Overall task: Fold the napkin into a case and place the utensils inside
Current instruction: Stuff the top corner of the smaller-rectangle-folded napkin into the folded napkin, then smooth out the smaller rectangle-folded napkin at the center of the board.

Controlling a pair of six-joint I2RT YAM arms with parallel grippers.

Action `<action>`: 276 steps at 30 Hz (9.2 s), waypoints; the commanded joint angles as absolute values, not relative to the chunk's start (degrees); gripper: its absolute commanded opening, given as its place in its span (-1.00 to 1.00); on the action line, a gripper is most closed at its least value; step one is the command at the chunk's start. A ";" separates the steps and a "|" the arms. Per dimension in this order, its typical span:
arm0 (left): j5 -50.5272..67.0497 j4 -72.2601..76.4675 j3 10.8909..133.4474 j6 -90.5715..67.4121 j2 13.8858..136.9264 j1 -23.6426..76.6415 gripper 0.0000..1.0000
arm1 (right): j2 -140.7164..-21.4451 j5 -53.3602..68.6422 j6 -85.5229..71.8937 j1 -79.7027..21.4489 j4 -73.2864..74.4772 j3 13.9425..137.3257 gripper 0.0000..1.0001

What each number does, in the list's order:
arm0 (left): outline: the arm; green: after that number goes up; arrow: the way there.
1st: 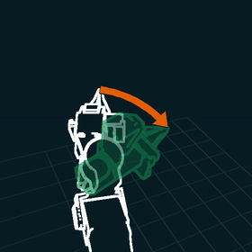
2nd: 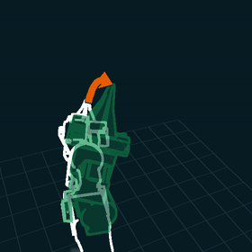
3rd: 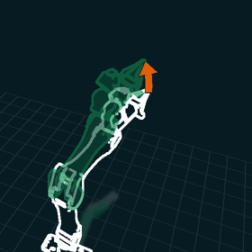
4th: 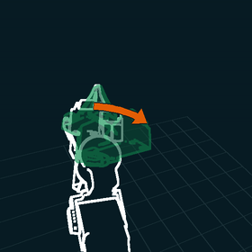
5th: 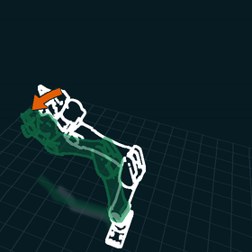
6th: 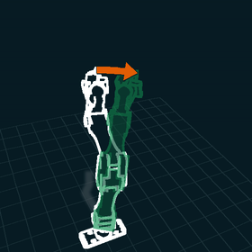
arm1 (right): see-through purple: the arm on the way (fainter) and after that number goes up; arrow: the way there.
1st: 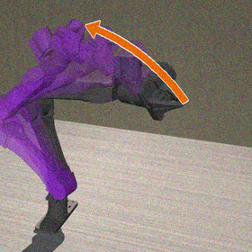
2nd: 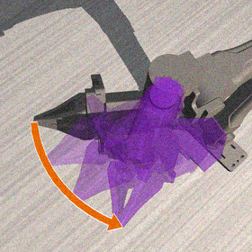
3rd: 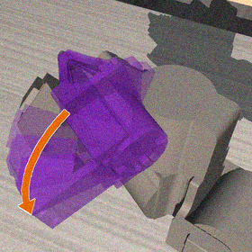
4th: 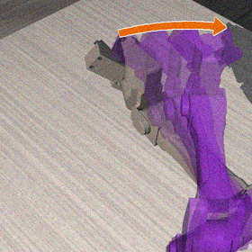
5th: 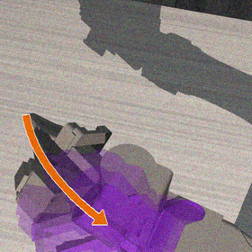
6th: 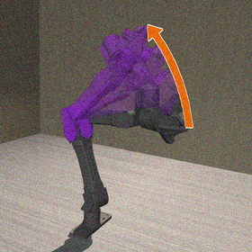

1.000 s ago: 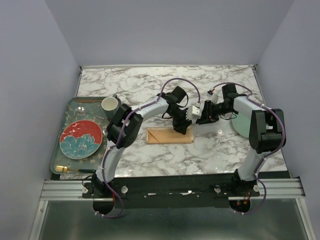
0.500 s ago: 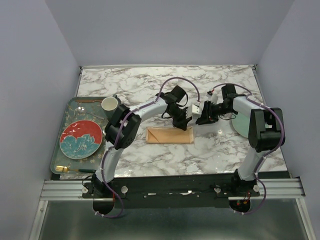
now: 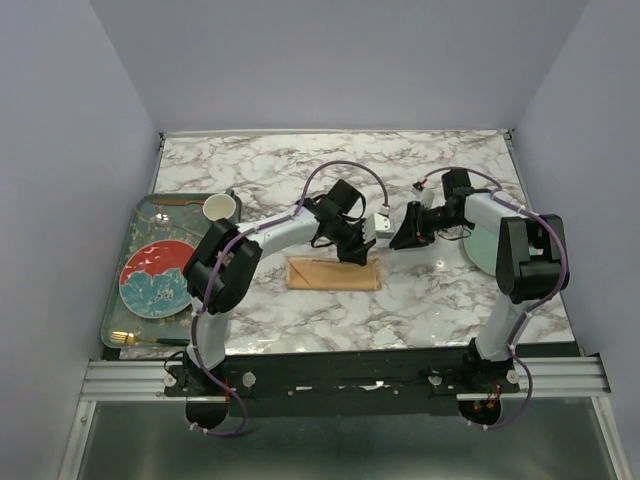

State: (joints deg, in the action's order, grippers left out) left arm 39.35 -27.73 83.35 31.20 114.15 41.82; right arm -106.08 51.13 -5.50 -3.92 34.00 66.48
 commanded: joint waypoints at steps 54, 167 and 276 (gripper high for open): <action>39.99 -13.97 63.28 -7.56 106.70 39.38 -1.00 | -112.15 39.63 -0.53 -18.37 35.07 69.87 -0.55; 45.35 -16.35 77.69 -23.11 117.60 29.44 -1.00 | -101.43 25.66 -3.25 -27.07 20.39 64.34 -0.99; 45.08 8.17 65.04 -40.00 119.28 31.29 -0.89 | -106.18 31.11 -6.77 -24.17 27.68 64.25 -0.99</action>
